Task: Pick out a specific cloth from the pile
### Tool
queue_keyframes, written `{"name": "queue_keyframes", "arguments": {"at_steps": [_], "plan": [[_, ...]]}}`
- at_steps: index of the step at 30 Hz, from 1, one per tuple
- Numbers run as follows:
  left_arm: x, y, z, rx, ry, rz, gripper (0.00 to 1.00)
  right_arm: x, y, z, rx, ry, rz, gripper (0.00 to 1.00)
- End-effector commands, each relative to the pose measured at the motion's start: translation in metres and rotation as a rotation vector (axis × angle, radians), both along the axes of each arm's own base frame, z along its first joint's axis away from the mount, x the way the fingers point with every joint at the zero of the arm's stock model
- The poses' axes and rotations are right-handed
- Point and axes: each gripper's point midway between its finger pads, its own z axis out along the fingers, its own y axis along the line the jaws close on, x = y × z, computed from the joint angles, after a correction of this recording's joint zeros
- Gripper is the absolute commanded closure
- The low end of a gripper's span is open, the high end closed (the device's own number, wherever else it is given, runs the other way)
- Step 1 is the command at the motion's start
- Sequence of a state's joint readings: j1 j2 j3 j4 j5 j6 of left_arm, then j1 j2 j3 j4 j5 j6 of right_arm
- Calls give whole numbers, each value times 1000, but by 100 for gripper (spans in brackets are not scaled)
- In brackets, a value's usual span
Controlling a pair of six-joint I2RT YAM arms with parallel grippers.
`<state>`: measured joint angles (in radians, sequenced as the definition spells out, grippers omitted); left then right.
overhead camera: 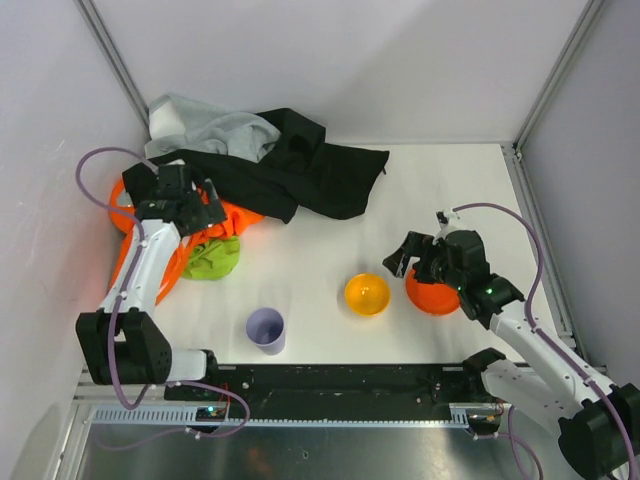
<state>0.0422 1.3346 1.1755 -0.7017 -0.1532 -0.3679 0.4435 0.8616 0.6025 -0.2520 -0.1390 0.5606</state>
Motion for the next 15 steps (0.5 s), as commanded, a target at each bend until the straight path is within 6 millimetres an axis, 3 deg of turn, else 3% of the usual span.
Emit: {"name": "queue_keyframes", "arguments": {"at_steps": [1,15], "plan": [[2,-5,-9,133,46,-76,0,5,4,5,8,-26,2,1],[34,12,-62,259,233,-34,0,7,6,-2,1,-5,6,1]]}}
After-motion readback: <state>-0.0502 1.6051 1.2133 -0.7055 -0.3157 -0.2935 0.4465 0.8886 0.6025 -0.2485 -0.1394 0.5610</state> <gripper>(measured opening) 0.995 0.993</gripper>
